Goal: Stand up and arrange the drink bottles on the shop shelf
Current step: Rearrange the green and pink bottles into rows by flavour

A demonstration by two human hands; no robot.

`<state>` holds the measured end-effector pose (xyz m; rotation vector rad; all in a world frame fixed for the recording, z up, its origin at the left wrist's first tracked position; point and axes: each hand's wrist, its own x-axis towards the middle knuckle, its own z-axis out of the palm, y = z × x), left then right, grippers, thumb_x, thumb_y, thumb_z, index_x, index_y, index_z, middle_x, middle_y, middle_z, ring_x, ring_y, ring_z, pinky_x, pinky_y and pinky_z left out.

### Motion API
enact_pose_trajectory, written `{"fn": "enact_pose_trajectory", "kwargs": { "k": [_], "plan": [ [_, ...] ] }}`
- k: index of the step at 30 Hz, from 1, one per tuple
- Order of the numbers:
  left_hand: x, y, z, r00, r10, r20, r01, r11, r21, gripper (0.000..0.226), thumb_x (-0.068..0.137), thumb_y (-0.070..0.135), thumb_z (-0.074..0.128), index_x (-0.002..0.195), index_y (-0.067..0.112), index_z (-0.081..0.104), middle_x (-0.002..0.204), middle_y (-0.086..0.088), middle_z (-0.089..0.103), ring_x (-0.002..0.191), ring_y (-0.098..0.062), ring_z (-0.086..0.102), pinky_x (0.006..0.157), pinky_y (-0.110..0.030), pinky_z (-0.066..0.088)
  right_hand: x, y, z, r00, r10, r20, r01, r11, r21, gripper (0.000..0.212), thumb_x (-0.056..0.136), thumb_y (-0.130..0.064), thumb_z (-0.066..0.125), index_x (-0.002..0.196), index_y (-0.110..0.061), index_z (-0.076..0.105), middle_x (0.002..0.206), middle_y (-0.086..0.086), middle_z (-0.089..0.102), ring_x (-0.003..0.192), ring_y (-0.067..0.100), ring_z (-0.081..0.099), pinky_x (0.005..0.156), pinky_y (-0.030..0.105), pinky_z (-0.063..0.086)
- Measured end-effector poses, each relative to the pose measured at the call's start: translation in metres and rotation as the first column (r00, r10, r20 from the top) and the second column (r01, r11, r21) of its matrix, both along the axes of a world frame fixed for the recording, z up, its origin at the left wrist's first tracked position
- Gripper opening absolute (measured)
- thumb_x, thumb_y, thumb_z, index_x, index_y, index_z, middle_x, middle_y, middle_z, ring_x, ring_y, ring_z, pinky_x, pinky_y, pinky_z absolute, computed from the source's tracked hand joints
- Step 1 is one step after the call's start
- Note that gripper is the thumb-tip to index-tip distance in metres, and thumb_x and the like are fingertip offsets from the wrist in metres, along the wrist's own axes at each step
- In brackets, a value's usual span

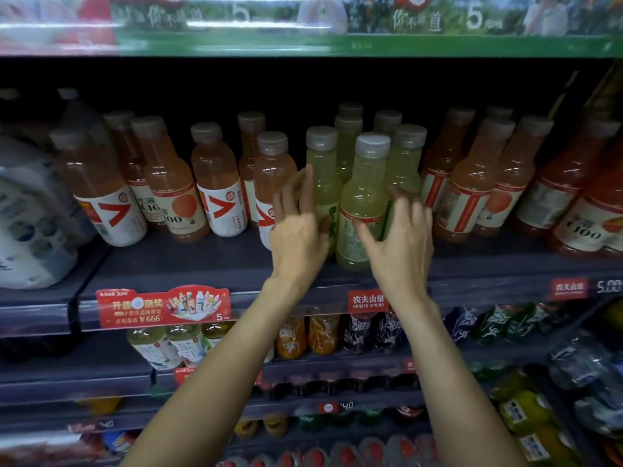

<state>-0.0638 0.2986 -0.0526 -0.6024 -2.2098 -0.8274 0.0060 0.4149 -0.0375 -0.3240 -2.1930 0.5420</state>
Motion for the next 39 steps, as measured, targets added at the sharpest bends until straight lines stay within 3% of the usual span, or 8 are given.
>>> {"fn": "enact_pose_trajectory", "kwargs": {
  "k": [8,11,16,20,23,27,32,39],
  "plan": [
    [0.002,-0.016,0.001,0.986,-0.165,0.034,0.162,0.983,0.081,0.069,0.077,0.003,0.065,0.141,0.005,0.042,0.141,-0.013,0.047,0.126,-0.028,0.044,0.098,-0.032,0.041,-0.002,-0.004,-0.004,0.997,-0.037,-0.074,0.041,0.998,0.052,0.045,0.084,-0.026,0.065,0.119,0.001,0.054,0.111,0.018,0.054,0.102,0.030,0.049,0.089,0.039,0.044],
    [0.010,-0.039,0.009,0.971,-0.238,0.021,0.233,0.963,0.136,0.048,0.086,0.015,0.060,0.132,0.005,0.051,0.120,-0.014,0.062,0.110,-0.024,0.056,0.090,-0.034,0.048,-0.002,-0.017,-0.002,0.974,0.091,-0.207,-0.073,0.993,0.091,0.032,0.089,-0.021,0.058,0.114,-0.002,0.057,0.105,0.013,0.058,0.099,0.021,0.048,0.087,0.029,0.039],
    [0.005,-0.108,0.017,0.998,-0.027,-0.061,0.041,0.966,0.256,0.032,0.088,0.032,0.055,0.111,0.012,0.065,0.091,-0.006,0.071,0.084,-0.024,0.067,0.069,-0.041,0.052,-0.014,-0.062,0.007,0.849,0.526,-0.043,-0.515,0.844,0.148,0.021,0.091,-0.015,0.055,0.108,-0.008,0.065,0.101,0.003,0.066,0.093,0.015,0.062,0.078,0.029,0.051],
    [-0.019,-0.172,0.013,0.990,0.140,-0.026,-0.125,0.940,0.316,0.043,0.083,0.027,0.056,0.119,0.005,0.060,0.110,-0.010,0.066,0.102,-0.024,0.060,0.091,-0.029,0.047,-0.040,-0.105,0.012,0.773,0.629,0.075,-0.633,0.772,0.058,0.029,0.090,-0.019,0.057,0.117,-0.009,0.063,0.116,0.004,0.061,0.103,0.018,0.060,0.086,0.032,0.050],
    [-0.041,-0.201,0.012,0.993,0.116,0.000,-0.109,0.939,0.327,0.055,0.083,0.025,0.062,0.133,0.006,0.047,0.129,-0.013,0.053,0.120,-0.023,0.050,0.101,-0.019,0.036,-0.065,-0.136,0.021,0.823,0.561,0.089,-0.567,0.822,0.061,0.048,0.089,-0.022,0.059,0.134,-0.008,0.048,0.135,0.008,0.048,0.113,0.024,0.055,0.090,0.029,0.045],
    [-0.071,-0.204,0.017,0.993,0.075,0.092,-0.086,0.989,0.122,0.080,0.080,0.016,0.072,0.145,0.000,0.028,0.142,-0.022,0.038,0.132,-0.033,0.038,0.105,-0.013,0.025,-0.106,-0.168,0.036,0.902,0.400,0.162,-0.395,0.917,-0.062,0.055,0.092,-0.027,0.059,0.135,-0.001,0.037,0.132,0.017,0.044,0.117,0.033,0.049,0.090,0.036,0.040],
    [-0.095,-0.195,0.024,0.980,0.169,0.107,-0.169,0.986,-0.015,0.083,0.077,0.021,0.077,0.142,-0.005,0.031,0.127,-0.025,0.049,0.119,-0.040,0.044,0.097,-0.045,0.040,-0.127,-0.183,0.040,0.934,0.213,0.288,-0.229,0.973,0.022,0.046,0.093,-0.039,0.056,0.121,-0.005,0.041,0.123,0.013,0.049,0.106,0.029,0.055,0.070,0.026,0.029],
    [-0.091,-0.198,0.017,0.995,0.027,0.097,-0.042,0.987,0.158,0.088,0.073,0.024,0.081,0.142,0.005,0.031,0.131,-0.015,0.041,0.114,-0.030,0.052,0.088,-0.032,0.047,-0.131,-0.179,0.033,0.963,0.155,0.223,-0.179,0.979,0.093,0.063,0.092,-0.038,0.057,0.139,-0.006,0.030,0.126,0.016,0.047,0.107,0.033,0.055,0.074,0.029,0.035]
  ]
}}
